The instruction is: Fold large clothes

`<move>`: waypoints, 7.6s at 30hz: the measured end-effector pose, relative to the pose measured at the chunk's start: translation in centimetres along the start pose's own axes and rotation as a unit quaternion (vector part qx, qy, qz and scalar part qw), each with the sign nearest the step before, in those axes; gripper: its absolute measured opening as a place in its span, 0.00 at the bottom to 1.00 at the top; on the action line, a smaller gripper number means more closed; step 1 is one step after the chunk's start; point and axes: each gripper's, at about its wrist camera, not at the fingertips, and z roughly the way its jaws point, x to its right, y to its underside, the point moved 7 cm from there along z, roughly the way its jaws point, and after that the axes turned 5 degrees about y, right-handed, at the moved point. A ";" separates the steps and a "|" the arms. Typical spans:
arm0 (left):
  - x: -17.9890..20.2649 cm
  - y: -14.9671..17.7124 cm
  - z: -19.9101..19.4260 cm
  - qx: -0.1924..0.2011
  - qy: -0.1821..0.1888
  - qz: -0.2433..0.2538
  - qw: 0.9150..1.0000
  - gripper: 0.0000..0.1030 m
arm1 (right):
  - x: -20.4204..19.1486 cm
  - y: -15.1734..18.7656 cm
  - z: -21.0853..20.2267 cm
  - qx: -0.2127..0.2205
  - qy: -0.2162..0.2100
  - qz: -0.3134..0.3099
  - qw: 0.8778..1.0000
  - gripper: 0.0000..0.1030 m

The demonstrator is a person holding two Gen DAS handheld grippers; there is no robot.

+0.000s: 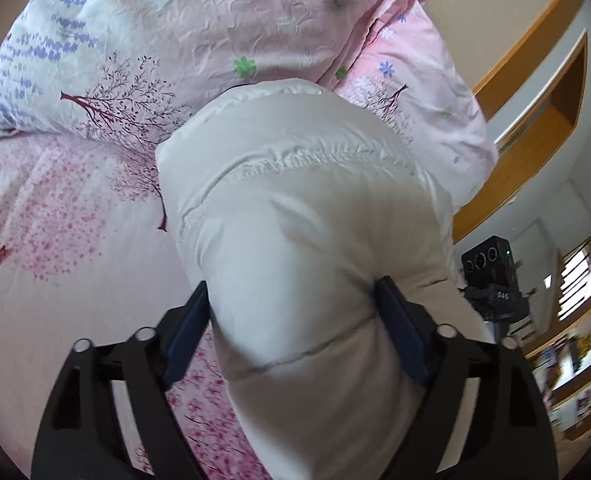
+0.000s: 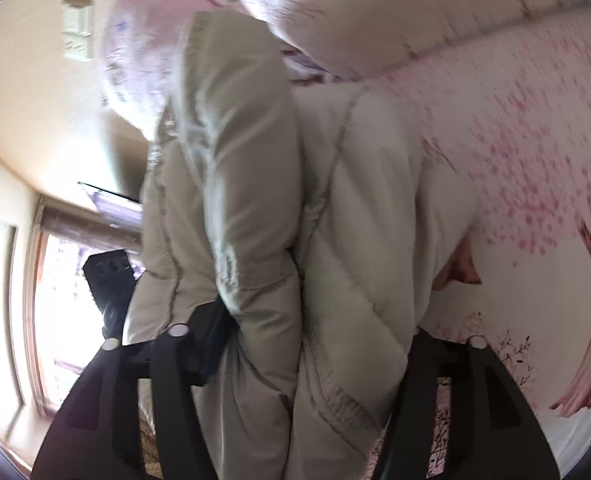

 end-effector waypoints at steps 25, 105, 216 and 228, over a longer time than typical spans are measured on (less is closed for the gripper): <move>10.3 2.8 -4.5 0.062 -0.177 0.207 0.960 0.98 | -10.4 8.3 -6.3 0.240 0.240 -0.242 0.909 0.21; 10.0 7.2 0.5 0.039 -0.256 0.218 0.941 0.98 | -1.8 8.5 -3.5 0.186 0.308 -0.106 0.927 0.49; 4.2 16.5 -6.9 -0.067 -0.344 0.092 0.932 0.98 | -5.6 19.3 -2.0 0.106 0.450 -0.129 0.878 0.99; 4.3 16.6 -6.8 -0.068 -0.344 0.094 0.932 0.98 | -5.6 19.2 -1.9 0.105 0.450 -0.129 0.877 0.99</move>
